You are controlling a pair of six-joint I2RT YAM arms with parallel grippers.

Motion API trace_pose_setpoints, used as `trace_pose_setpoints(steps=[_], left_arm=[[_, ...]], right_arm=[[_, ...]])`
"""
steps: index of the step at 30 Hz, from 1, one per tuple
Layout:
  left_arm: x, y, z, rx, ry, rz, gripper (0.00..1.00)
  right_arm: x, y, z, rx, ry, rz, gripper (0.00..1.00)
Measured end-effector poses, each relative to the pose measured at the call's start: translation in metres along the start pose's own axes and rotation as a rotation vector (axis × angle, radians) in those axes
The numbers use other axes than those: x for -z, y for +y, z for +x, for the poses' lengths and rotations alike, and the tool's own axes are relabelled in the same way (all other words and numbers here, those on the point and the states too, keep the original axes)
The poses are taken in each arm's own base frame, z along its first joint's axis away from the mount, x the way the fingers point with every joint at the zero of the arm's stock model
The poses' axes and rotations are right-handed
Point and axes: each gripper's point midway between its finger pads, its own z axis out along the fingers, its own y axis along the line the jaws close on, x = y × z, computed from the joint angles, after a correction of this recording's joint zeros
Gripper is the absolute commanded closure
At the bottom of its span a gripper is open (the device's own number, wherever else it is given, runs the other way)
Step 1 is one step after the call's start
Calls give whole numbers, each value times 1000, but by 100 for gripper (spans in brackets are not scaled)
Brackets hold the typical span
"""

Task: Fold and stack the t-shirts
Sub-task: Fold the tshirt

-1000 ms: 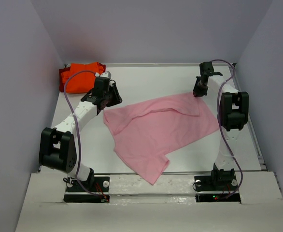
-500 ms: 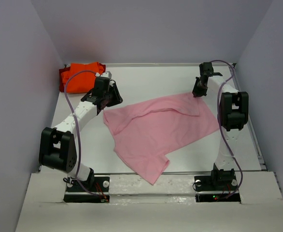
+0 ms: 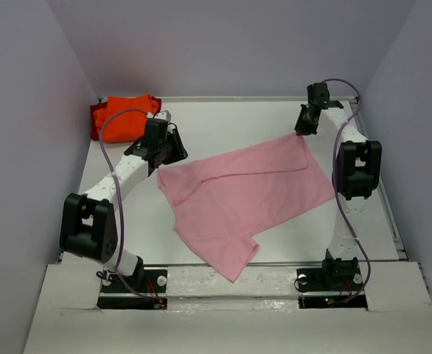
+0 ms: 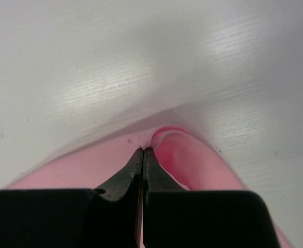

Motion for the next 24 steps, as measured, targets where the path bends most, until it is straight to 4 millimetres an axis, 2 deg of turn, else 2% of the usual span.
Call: trace_pose_setpoints(steps=[4,8,10,15,17,18,20,22,24], left_arm=[[0,0,1,0,3,1,55],[-1,0,2,0,9,4,55],[-2,-1,2,0,11,7,55],[-2,-2,3,0,12,12,55],[-2,-2,3,0,12,13,55],[-2,-2,3,0,12,14,55],[-2,-2,2,0,12,15,55],[-2,-3,3,-2,12,17,55],[-2,-4,3,-3,13,18,55]], right_arm=[[19,12,-35,-4,-82,-31,100],[28,16,-55,-4,-129,-29,100],[26,17,-61,-2,-143,-24,100],[-4,15,-61,1,-124,3,100],[-21,13,-55,5,-102,16,86],[-32,11,-51,10,-85,26,76],[-49,9,-44,21,-62,35,66],[-63,5,-33,26,-26,50,65],[-61,8,-38,32,-37,40,65]])
